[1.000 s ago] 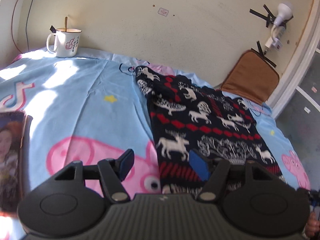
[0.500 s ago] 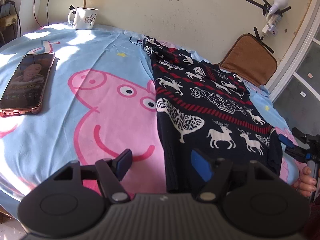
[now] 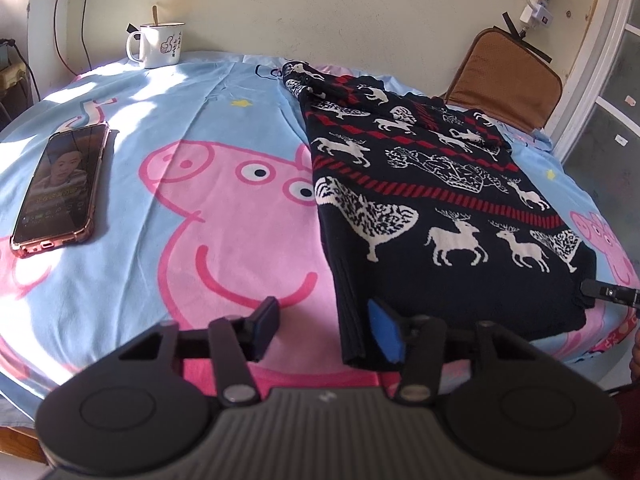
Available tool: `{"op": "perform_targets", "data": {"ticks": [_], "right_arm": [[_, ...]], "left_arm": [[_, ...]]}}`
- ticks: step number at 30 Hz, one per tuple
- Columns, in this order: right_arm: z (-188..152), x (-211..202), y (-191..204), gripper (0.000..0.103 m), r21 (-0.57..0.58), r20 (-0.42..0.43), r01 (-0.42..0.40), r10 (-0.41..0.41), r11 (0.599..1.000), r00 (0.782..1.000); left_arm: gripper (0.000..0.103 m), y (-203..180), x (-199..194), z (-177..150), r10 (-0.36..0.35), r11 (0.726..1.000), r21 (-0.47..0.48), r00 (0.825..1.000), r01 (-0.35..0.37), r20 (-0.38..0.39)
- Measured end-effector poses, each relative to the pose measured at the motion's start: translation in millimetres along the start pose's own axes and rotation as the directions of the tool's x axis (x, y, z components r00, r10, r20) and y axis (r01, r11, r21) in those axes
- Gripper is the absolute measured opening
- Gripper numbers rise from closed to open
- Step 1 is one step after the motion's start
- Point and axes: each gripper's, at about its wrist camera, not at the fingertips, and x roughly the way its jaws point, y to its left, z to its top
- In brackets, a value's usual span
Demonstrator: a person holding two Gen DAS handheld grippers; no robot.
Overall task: Fold small clothes
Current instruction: 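Grasp the hem end of the folded navy sweater with both grippers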
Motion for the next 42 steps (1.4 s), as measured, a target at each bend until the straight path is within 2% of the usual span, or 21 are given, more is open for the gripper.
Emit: {"op": "perform_targets", "data": {"ticks": [2, 5, 9, 11, 13, 15, 17, 18, 19, 20, 21, 25, 29, 32, 34, 36, 37, 38, 39, 40, 42], "right_arm": [[5.6, -10.8, 2.8, 0.011, 0.009, 0.037, -0.034, 0.033, 0.999, 0.999], [15.8, -40.3, 11.4, 0.009, -0.029, 0.079, 0.012, -0.01, 0.999, 0.997], [8.6, -57.6, -6.9, 0.006, 0.018, 0.016, 0.175, -0.175, 0.984, 0.984], [0.4, -53.4, -17.4, 0.006, 0.062, -0.023, 0.181, -0.18, 0.982, 0.983], [-1.4, -52.7, -16.9, 0.008, 0.067, -0.001, 0.111, -0.111, 0.992, 0.994], [-0.4, -55.8, -21.3, 0.017, 0.117, 0.028, 0.036, -0.039, 0.993, 0.999], [1.8, -53.1, -25.8, 0.061, 0.151, 0.025, 0.046, -0.051, 0.988, 0.998], [1.8, -49.9, -27.0, 0.061, 0.148, 0.018, 0.064, -0.067, 0.987, 0.998], [2.5, -44.5, -27.5, 0.054, 0.146, -0.006, 0.07, -0.07, 0.987, 0.998], [4.2, -39.3, -28.3, 0.022, 0.148, -0.032, 0.048, -0.043, 0.988, 0.999], [5.6, -34.7, -28.3, 0.006, 0.149, -0.05, 0.019, -0.011, 0.989, 0.999], [22.5, -37.3, -23.0, 0.007, 0.082, 0.025, -0.018, 0.016, 0.996, 1.0], [65.9, -35.4, -33.1, 0.007, 0.084, 0.136, -0.01, -0.001, 0.996, 0.991], [105.7, -17.4, -47.9, 0.007, 0.123, 0.186, 0.021, -0.044, 0.992, 0.982], [131.1, 2.8, -61.4, 0.007, 0.154, 0.192, 0.064, -0.094, 0.986, 0.977], [157.0, 33.5, -80.0, 0.007, 0.19, 0.195, 0.119, -0.157, 0.975, 0.968], [164.9, 47.8, -86.0, 0.008, 0.183, 0.191, 0.163, -0.198, 0.969, 0.961], [169.8, 58.4, -90.6, 0.013, 0.175, 0.173, 0.223, -0.253, 0.959, 0.952], [171.6, 63.1, -93.9, 0.019, 0.188, 0.167, 0.279, -0.311, 0.942, 0.936], [170.2, 61.4, -94.5, 0.028, 0.197, 0.183, 0.281, -0.317, 0.939, 0.93], [162.8, 47.1, -94.7, 0.032, 0.171, 0.238, 0.196, -0.234, 0.965, 0.943]], "left_arm": [[0.006, 2.5, 3.6, 5.0, -0.04, 0.999, -0.02, 0.999, 0.04, -0.029], [0.006, -0.3, 3.3, 8.9, -0.061, 0.997, -0.041, 0.997, 0.06, -0.036], [0.006, 3.4, 2.9, 10.3, -0.068, 0.995, -0.069, 0.996, 0.065, -0.053], [0.015, 8.7, 4.6, 11.6, -0.075, 0.993, -0.1, 0.995, 0.068, -0.067], [0.03, 12.9, 6.1, 12.9, -0.088, 0.99, -0.12, 0.994, 0.08, -0.069], [0.052, 11.1, 5.1, 14.2, -0.106, 0.989, -0.113, 0.992, 0.098, -0.061], [0.053, 6.8, 6.1, 14.6, -0.115, 0.99, -0.085, 0.991, 0.109, -0.069], [0.044, 4.5, 8.4, 14.4, -0.116, 0.991, -0.072, 0.99, 0.11, -0.081], [0.035, 0.9, 10.4, 13.8, -0.095, 0.995, -0.047, 0.992, 0.091, -0.086], [0.011, -2.3, 11.6, 14.0, -0.069, 0.998, -0.014, 0.993, 0.068, -0.094], [0.007, -3.5, 12.8, 15.2, -0.063, 0.998, 0.002, 0.992, 0.064, -0.106], [0.007, 8.8, 10.3, 31.4, -0.133, 0.99, -0.069, 0.985, 0.126, -0.112], [0.007, 28.9, 6.5, 75.3, -0.227, 0.953, -0.203, 0.974, 0.223, 0.006], [0.007, 33.5, 21.9, 118.7, -0.231, 0.931, -0.272, 0.97, 0.244, 0.077], [0.008, 31.1, 46.7, 150.2, -0.195, 0.926, -0.313, 0.978, 0.21, 0.078], [0.021, 29.2, 78.4, 178.2, -0.136, 0.921, -0.359, 0.989, 0.15, 0.065], [0.032, 28.8, 93.3, 189.1, -0.091, 0.923, -0.371, 0.994, 0.107, 0.06], [0.051, 30.5, 104.4, 196.6, -0.039, 0.923, -0.381, 0.997, 0.059, 0.06], [0.053, 32.6, 110.0, 199.2, -0.005, 0.918, -0.394, 0.998, 0.031, 0.065], [0.053, 37.0, 112.7, 197.7, -0.005, 0.915, -0.402, 0.998, 0.033, 0.07], [0.058, 40.4, 112.0, 190.0, -0.041, 0.93, -0.362, 0.996, 0.068, 0.082]]}}
